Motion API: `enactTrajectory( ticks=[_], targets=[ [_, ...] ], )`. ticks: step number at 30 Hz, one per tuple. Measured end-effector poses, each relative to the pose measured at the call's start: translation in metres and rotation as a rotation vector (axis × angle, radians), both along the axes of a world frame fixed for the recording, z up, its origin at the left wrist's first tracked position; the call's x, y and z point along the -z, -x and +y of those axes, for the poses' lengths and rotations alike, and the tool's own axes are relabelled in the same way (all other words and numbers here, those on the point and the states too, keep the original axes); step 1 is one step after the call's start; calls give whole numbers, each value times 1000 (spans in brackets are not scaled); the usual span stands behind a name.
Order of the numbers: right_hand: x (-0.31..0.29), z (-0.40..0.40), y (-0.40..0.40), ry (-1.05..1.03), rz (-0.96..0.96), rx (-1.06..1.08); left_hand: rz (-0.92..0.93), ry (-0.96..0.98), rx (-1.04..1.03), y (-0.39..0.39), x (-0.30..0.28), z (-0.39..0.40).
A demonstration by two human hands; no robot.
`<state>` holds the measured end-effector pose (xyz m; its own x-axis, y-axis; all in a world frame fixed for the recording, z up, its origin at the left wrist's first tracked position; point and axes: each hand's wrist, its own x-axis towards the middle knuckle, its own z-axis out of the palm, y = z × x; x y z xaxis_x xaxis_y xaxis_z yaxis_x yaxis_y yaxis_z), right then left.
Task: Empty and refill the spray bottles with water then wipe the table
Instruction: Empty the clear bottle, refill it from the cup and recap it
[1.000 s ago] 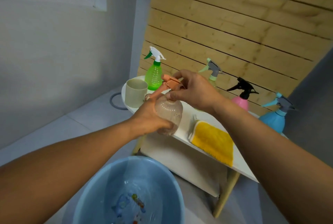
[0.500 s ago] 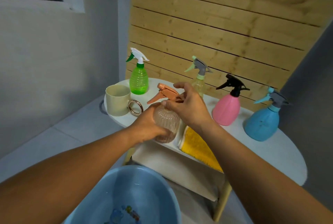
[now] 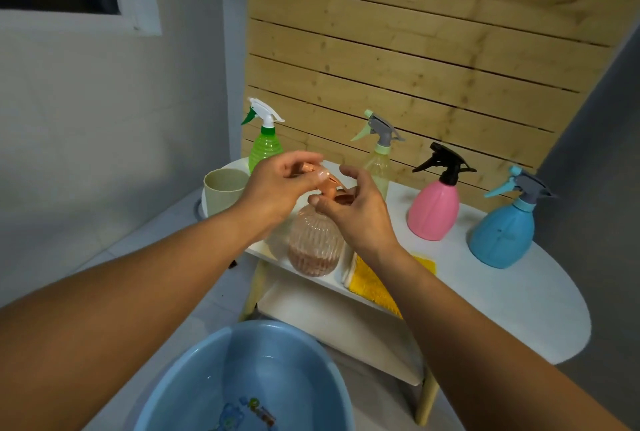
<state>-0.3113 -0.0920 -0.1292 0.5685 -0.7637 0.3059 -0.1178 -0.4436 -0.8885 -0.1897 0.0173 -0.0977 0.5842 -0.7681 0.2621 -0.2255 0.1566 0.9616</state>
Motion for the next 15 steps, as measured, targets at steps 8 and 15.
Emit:
enactTrajectory(
  ticks=[8,15],
  targets=[
    [18,3,11,-85,-28,-105,-10,-67,23,-2,-4,2],
    [13,11,-6,-93,19,84,5,-118,64,-6,-9,2]
  ],
)
